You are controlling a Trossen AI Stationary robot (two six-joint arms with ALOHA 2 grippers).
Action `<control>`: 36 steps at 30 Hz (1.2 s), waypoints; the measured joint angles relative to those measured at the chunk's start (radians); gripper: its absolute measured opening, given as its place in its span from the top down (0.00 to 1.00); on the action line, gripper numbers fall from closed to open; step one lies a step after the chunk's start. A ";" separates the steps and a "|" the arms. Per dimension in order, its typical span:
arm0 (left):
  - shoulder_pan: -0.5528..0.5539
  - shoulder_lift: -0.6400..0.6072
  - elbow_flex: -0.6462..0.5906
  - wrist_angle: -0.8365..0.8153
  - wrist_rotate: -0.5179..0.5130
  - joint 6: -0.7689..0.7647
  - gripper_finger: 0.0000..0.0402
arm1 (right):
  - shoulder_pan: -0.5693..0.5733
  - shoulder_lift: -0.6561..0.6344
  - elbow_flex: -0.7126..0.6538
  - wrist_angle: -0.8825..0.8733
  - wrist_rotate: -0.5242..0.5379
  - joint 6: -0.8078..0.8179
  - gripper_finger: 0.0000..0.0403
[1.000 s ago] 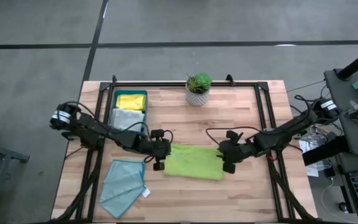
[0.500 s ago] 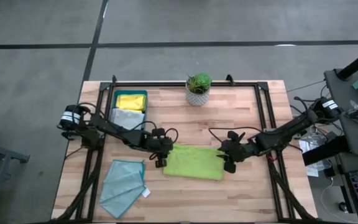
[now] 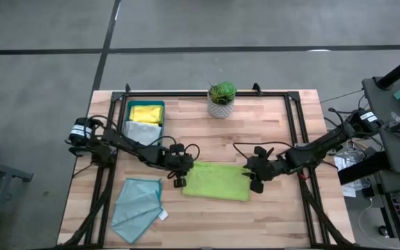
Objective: Fold microfiber towels
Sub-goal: Fold the green towel
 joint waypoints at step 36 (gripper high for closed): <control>-0.001 -0.066 0.026 -0.009 -0.101 0.028 1.00 | 0.000 0.044 -0.029 -0.004 0.000 0.087 0.69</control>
